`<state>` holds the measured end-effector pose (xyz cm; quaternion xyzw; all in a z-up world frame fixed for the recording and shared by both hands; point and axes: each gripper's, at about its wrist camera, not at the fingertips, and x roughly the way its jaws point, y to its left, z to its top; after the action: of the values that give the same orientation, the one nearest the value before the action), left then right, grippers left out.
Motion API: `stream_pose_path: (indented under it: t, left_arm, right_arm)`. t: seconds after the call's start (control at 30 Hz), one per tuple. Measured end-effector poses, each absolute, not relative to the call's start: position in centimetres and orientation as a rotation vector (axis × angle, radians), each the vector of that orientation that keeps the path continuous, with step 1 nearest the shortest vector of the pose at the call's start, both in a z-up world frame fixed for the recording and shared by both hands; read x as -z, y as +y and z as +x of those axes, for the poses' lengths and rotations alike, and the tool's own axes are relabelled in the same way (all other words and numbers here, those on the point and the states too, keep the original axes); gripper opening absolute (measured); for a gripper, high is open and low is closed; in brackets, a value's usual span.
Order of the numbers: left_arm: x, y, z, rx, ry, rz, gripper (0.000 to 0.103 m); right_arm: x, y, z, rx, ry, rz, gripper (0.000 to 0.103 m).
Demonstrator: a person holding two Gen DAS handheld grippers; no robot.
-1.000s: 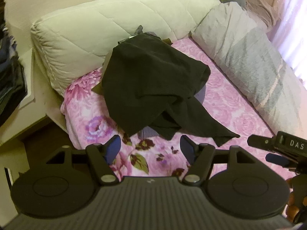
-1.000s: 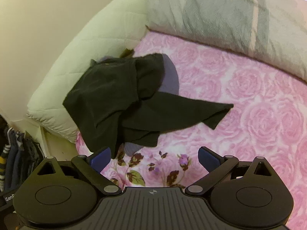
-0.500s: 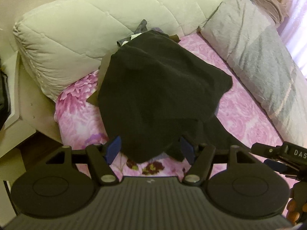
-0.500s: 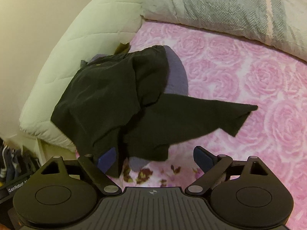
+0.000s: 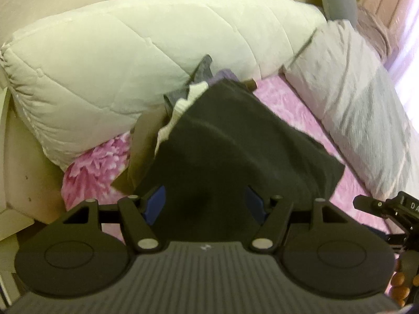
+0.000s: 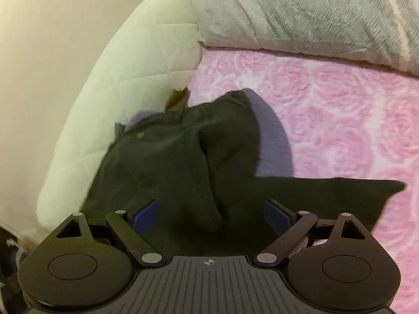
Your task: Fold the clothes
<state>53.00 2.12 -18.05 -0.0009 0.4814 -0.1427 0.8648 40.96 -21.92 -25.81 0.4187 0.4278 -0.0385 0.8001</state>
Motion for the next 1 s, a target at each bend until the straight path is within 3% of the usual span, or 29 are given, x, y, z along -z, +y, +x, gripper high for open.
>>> stream_pose_path:
  t: [0.4,0.47,0.53,0.6,0.63,0.67,1.0]
  left_arm:
    - [20.0,2.2,58.4,0.285,1.002,-0.084,0.065]
    - [20.5,2.1,58.8,0.319,1.018,-0.108,0.058]
    - [20.4,1.9,58.7,0.339,1.021,-0.104,0.051]
    - [19.8,1.4,58.3,0.354,1.008,-0.057,0.025]
    - [19.4,1.2,58.0,0.360,1.000,-0.029,0.020]
    - [19.0,1.0,57.7,0.363,0.990,-0.010,0.014]
    - [9.4,-0.3,53.5,0.500,0.807,-0.027,0.010]
  right_arm:
    - [30.0,-20.8,45.3,0.057,0.928,0.953,0.091]
    - [30.6,-20.5,45.5,0.033,0.924,0.962,0.052]
    - [30.4,-20.2,45.5,0.003,0.914,0.940,0.037]
    - [29.8,-19.8,45.5,-0.016,0.903,0.900,0.022]
    - [29.4,-19.6,45.4,-0.023,0.897,0.874,0.013]
    - [28.8,-19.3,45.3,-0.028,0.893,0.841,0.012]
    - [21.7,-20.7,40.8,-0.029,0.725,0.864,0.008]
